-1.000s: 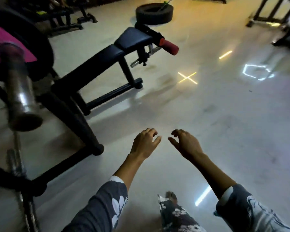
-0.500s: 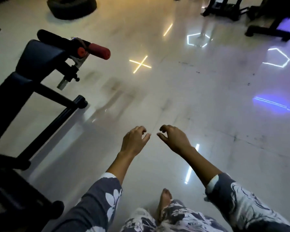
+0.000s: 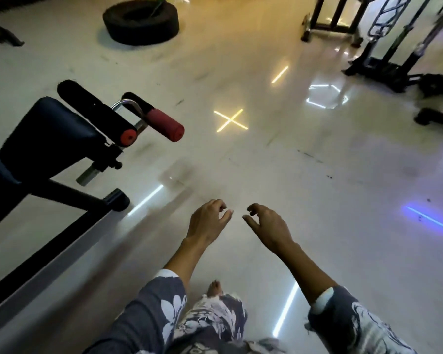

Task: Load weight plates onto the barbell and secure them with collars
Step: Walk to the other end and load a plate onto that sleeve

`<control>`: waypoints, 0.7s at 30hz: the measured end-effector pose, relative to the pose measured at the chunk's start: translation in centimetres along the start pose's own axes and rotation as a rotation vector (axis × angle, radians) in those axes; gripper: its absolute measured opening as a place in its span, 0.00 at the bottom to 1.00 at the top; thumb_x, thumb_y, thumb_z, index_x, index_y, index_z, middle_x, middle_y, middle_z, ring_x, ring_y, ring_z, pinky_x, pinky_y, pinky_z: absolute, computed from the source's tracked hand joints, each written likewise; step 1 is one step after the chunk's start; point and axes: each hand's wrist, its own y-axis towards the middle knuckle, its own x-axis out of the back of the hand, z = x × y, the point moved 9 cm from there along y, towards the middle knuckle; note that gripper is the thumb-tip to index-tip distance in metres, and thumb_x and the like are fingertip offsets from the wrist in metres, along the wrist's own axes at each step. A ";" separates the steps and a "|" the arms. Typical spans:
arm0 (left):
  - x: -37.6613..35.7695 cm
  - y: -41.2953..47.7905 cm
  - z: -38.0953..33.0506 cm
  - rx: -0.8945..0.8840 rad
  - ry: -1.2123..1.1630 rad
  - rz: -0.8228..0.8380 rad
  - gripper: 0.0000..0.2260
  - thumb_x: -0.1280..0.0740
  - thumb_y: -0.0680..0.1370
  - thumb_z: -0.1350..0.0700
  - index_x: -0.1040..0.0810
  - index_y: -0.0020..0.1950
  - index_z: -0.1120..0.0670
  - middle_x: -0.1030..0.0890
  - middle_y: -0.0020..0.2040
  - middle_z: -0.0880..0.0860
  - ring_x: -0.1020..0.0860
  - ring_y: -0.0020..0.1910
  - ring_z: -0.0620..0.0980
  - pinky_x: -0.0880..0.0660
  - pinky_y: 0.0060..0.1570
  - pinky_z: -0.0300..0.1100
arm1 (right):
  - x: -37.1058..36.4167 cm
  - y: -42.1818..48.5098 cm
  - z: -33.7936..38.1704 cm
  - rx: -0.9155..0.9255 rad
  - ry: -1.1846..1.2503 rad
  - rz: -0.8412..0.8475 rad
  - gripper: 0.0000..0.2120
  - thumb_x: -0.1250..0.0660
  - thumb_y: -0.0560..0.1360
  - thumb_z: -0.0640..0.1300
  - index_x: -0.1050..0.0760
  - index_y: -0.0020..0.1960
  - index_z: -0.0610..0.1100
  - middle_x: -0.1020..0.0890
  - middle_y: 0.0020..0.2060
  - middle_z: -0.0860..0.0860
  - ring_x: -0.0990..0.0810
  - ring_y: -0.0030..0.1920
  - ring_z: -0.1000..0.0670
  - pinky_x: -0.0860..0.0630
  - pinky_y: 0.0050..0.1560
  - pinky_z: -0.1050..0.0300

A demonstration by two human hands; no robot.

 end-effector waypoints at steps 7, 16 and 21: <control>2.4 21.2 -0.6 -0.048 0.018 0.065 0.12 0.37 0.78 0.48 0.24 0.54 0.55 0.19 0.52 0.52 0.22 0.50 0.50 0.24 0.48 0.42 | 6.7 19.8 -0.6 -0.030 -0.002 -0.027 0.15 0.42 0.78 0.53 0.27 0.57 0.45 0.20 0.56 0.49 0.23 0.55 0.47 0.27 0.50 0.54; 2.5 47.6 2.3 0.087 0.032 0.113 0.15 0.38 0.78 0.46 0.26 0.58 0.54 0.21 0.57 0.51 0.23 0.55 0.48 0.30 0.48 0.35 | 12.4 48.3 -2.4 0.031 -0.028 0.029 0.15 0.43 0.78 0.53 0.27 0.57 0.45 0.20 0.56 0.49 0.23 0.54 0.47 0.26 0.51 0.53; 6.5 62.3 4.2 0.209 -0.013 0.039 0.14 0.37 0.78 0.47 0.25 0.58 0.55 0.20 0.56 0.51 0.22 0.53 0.48 0.32 0.45 0.35 | 16.1 64.5 0.7 0.126 -0.030 0.114 0.15 0.43 0.78 0.53 0.27 0.58 0.44 0.21 0.56 0.48 0.23 0.55 0.47 0.27 0.52 0.53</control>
